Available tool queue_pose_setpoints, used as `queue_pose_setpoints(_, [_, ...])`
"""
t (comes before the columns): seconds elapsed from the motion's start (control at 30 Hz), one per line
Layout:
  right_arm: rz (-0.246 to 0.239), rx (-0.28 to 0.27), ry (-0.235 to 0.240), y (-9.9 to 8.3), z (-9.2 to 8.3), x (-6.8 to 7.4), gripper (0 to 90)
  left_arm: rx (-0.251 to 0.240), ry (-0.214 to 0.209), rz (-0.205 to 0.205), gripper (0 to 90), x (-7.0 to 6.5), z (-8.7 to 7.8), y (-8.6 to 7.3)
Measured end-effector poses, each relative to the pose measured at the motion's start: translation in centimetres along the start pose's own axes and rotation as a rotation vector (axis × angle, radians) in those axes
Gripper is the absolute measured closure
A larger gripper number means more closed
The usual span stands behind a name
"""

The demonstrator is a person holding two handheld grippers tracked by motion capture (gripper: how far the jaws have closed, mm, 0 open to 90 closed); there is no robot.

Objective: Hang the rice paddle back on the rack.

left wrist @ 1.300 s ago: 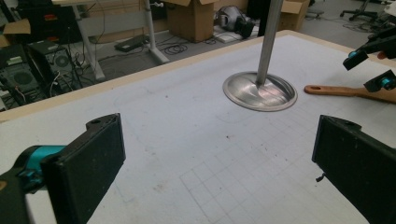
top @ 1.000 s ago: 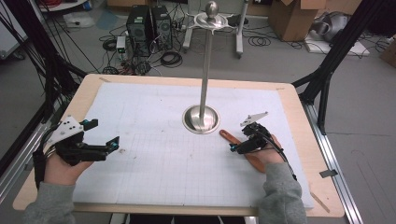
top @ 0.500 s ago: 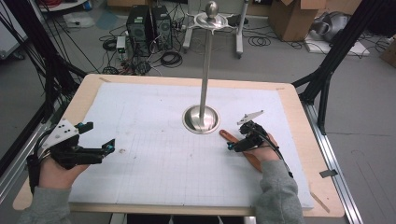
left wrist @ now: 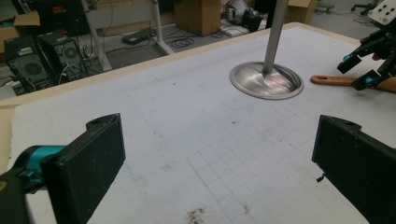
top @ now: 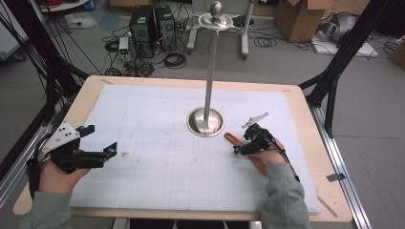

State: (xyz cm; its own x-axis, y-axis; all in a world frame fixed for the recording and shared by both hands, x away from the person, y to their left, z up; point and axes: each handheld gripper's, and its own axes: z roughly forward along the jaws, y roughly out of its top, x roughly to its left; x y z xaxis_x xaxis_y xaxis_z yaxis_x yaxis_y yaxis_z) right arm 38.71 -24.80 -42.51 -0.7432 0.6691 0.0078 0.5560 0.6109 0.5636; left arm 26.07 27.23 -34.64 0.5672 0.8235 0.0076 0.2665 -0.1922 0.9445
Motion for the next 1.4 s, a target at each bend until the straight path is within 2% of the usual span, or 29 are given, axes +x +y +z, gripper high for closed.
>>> queue_pose_setpoints(0.3, [0.009,0.027,-0.007,-0.2,-0.1,0.1,36.8,0.003,-0.012,-0.002,3.0,-0.1,0.4,0.0])
queue_pose_setpoints(0.63, [0.008,0.013,-0.003,-0.5,-0.2,0.1,39.9,0.013,-0.019,-0.004,3.0,-0.1,0.8,0.0])
queue_pose_setpoints(1.17, [0.012,0.021,-0.01,-0.8,-0.5,0.3,51.2,0.022,-0.036,0.001,3.0,-0.3,1.5,0.1])
queue_pose_setpoints(1.37, [0.005,0.025,-0.01,-0.7,-0.6,0.3,56.6,0.021,-0.035,-0.001,3.1,-0.2,1.4,0.1])
queue_pose_setpoints(1.4, [-0.018,0.029,-0.012,-0.7,-0.7,0.5,58.3,0.02,-0.035,-0.002,3.0,-0.2,1.4,0.1])
